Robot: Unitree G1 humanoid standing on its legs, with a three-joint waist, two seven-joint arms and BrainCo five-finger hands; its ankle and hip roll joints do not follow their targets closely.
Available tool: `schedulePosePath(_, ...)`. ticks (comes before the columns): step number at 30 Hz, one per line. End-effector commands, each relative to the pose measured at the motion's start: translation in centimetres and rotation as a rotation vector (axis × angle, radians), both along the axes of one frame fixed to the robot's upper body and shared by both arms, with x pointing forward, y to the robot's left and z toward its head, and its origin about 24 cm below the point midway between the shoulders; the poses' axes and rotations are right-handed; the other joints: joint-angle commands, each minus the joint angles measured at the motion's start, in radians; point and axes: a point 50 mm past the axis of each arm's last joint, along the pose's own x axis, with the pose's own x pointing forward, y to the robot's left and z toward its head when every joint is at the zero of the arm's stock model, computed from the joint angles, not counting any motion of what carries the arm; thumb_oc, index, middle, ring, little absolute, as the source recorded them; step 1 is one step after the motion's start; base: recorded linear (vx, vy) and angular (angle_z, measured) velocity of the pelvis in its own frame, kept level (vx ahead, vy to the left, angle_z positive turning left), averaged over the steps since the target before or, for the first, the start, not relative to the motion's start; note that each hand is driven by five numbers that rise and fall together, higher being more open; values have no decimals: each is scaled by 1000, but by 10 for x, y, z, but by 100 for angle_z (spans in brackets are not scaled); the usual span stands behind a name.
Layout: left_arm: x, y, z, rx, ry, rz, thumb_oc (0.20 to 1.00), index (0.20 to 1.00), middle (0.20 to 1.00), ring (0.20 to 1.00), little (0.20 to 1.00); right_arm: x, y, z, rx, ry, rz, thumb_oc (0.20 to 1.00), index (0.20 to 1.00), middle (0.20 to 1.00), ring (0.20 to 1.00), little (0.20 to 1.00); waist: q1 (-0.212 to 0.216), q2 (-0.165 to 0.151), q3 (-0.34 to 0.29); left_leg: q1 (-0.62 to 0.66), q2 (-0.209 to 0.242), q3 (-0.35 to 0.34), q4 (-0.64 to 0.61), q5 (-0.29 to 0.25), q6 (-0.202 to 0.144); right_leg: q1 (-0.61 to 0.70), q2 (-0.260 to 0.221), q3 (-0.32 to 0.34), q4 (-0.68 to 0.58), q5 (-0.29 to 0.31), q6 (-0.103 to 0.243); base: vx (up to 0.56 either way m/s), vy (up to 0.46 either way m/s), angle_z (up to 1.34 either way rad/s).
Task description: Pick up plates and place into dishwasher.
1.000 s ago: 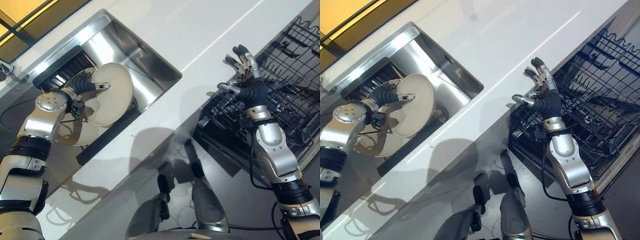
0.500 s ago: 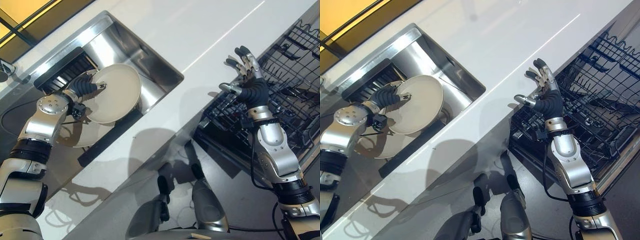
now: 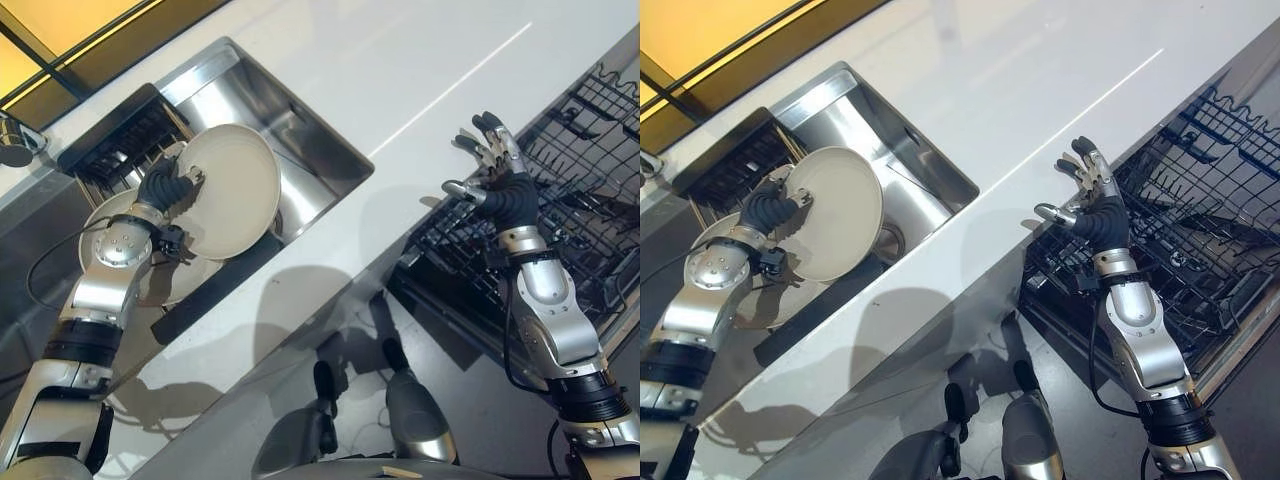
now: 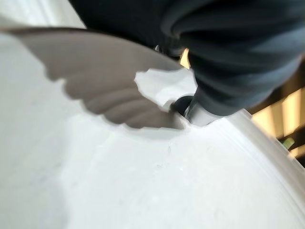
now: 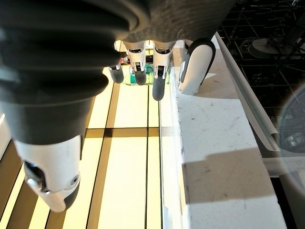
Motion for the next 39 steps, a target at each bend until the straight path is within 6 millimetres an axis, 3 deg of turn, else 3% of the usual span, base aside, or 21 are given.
schedulePosePath(1, -21, 14, 50, 16, -350, 133, 200, 200, 200, 200, 200, -4, 14, -17, 48, 39, 47, 1000, 1000, 1000, 1000, 1000, 95, -44, -138, -10, -71, -76, 52, -47, 37, 4, -49, -47, -93, 109, 2, 17, -50, 9)
schedulePosePath(6, -28, 25, 45, -24, -379, 234, 200, 200, 200, 200, 200, -6, 15, -24, 64, 63, 42, 1000, 1000, 1000, 1000, 1000, 110, -52, -179, 16, -61, -91, 39, -47, 33, 35, -49, -66, -98, 99, -1, 37, -52, 13)
schedulePosePath(18, -35, 26, 33, -39, -338, 202, 200, 200, 200, 200, 200, -12, 10, -32, 69, 97, 32, 1000, 1000, 1000, 1000, 1000, 117, -51, -227, 68, -47, -121, 0, -41, 26, 81, -39, -68, -109, 87, 0, 33, -16, 10)
schedulePosePath(23, -42, 20, 51, -38, -490, 227, 200, 200, 200, 200, 200, -15, 8, 7, 35, -112, 42, 1000, 1000, 1000, 1000, 1000, 123, -63, -229, 73, -41, -132, -2, -46, 22, 89, -36, -76, -118, 88, 2, -41, -46, 6)
schedulePosePath(26, -45, 8, 62, -29, -591, 210, 200, 200, 200, 200, 200, -13, 16, 40, 14, -271, 60, 1000, 1000, 1000, 1000, 1000, 139, -82, -242, 67, -42, -136, 6, -46, 19, 90, -37, -84, -128, 102, 3, -91, -76, 0)
schedulePosePath(29, -47, -1, 65, -31, -630, 169, 200, 200, 200, 200, 200, -18, 21, 59, 0, -371, 96, 1000, 1000, 1000, 1000, 1000, 153, -97, -262, 72, -42, -135, 7, -51, 18, 102, -36, -94, -136, 103, 3, -25, -62, 4)
schedulePosePath(39, -51, -27, 70, -32, -641, 42, 200, 200, 200, 200, 200, -36, 39, 80, -33, -484, 277, 1000, 1000, 1000, 1000, 1000, 170, -121, -329, 113, -36, -136, -16, -51, 19, 153, -19, -107, -150, 93, -4, -2, -27, 7)
